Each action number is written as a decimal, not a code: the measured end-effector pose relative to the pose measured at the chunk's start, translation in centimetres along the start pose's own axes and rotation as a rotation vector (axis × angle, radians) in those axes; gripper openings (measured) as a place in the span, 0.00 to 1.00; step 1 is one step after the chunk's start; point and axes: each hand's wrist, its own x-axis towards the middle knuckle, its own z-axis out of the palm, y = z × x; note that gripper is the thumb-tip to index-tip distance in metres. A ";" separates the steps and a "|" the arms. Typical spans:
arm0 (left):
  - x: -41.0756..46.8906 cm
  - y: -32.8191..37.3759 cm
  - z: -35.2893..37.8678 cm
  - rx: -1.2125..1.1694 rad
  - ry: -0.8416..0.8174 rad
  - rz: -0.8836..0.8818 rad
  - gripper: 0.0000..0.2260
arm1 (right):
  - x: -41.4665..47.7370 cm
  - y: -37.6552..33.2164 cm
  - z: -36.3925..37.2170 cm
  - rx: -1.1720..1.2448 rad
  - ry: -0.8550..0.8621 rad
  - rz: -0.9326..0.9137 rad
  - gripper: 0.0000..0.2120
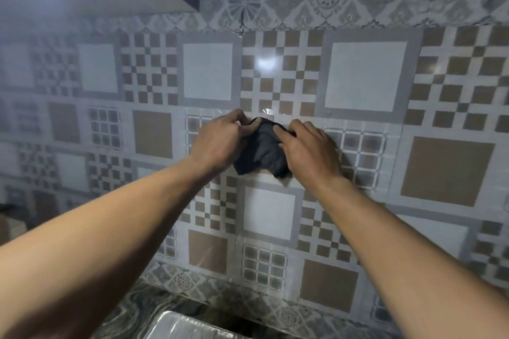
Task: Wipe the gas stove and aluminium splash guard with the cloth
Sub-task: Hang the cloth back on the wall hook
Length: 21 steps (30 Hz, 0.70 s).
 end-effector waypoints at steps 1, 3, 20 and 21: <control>-0.3 0.1 0.1 0.006 -0.010 0.011 0.21 | -0.1 0.0 0.0 0.005 -0.016 0.002 0.24; -0.7 0.3 -0.1 -0.008 -0.037 0.021 0.19 | -0.2 -0.2 -0.4 0.025 -0.043 0.012 0.22; -7.8 2.5 -6.7 -0.288 -0.114 -0.213 0.29 | -3.1 -3.0 -10.4 0.361 -0.242 0.227 0.26; -8.7 2.5 -7.4 -0.293 -0.123 -0.225 0.28 | -3.5 -3.6 -11.3 0.361 -0.282 0.220 0.26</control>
